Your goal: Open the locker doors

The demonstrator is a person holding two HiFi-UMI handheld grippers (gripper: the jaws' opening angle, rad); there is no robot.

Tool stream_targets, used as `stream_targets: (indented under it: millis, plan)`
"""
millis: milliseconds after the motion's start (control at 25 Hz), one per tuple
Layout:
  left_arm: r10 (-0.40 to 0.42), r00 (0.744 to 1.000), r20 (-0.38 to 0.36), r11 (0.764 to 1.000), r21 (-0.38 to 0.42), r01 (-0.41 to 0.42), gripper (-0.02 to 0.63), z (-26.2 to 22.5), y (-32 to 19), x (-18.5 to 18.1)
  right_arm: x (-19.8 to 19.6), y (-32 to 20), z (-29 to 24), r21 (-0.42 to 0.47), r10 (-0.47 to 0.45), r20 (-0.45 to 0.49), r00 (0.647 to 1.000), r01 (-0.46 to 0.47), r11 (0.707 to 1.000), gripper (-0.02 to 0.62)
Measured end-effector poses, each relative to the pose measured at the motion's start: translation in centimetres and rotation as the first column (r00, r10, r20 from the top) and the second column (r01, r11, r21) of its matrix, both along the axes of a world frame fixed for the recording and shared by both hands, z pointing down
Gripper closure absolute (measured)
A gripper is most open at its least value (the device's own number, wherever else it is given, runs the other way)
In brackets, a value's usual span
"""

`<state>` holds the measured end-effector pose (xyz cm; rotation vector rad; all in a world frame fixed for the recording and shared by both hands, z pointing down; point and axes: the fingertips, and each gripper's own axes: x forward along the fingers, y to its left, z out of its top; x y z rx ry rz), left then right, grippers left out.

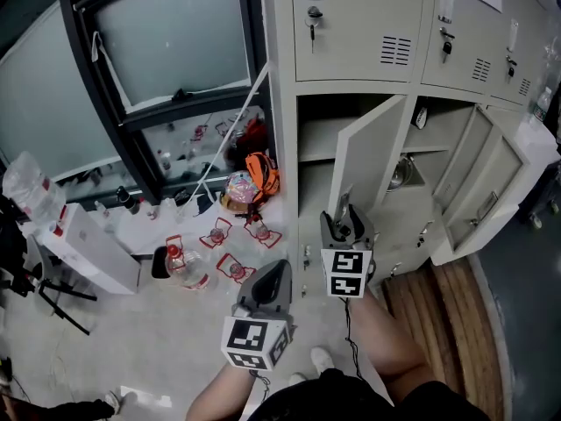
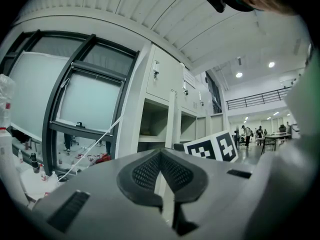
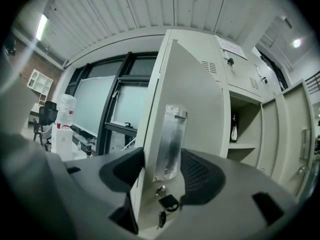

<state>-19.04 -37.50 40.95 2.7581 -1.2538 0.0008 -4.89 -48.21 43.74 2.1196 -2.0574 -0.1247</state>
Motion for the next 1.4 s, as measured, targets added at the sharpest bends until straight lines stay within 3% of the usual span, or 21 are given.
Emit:
stream_targets:
  millis: [200, 600, 1120, 1400]
  plan:
    - [0.037, 0.999, -0.002, 0.999, -0.004, -0.037, 0.604, 0.1, 0.9, 1.0, 0.1, 1.8, 0.1, -0.001, -0.012, -0.021, 1.000, 0.012, 1.000, 0.431]
    - [0.150, 0.989, -0.006, 0.989, -0.017, -0.150, 0.604, 0.9, 3.6, 4.5, 4.4, 6.1, 0.5, -0.018, 0.025, 0.001, 1.000, -0.025, 1.000, 0.442]
    - [0.278, 0.960, -0.032, 0.960, 0.004, -0.278, 0.604, -0.5, 6.7, 9.8, 11.3, 10.9, 0.9, -0.095, 0.134, -0.050, 0.990, -0.138, 0.986, 0.472]
    - [0.281, 0.960, -0.015, 0.960, -0.004, -0.281, 0.606, -0.2, 8.0, 12.3, 15.7, 12.6, 0.9, -0.092, 0.176, -0.019, 0.984, -0.177, 0.980, 0.492]
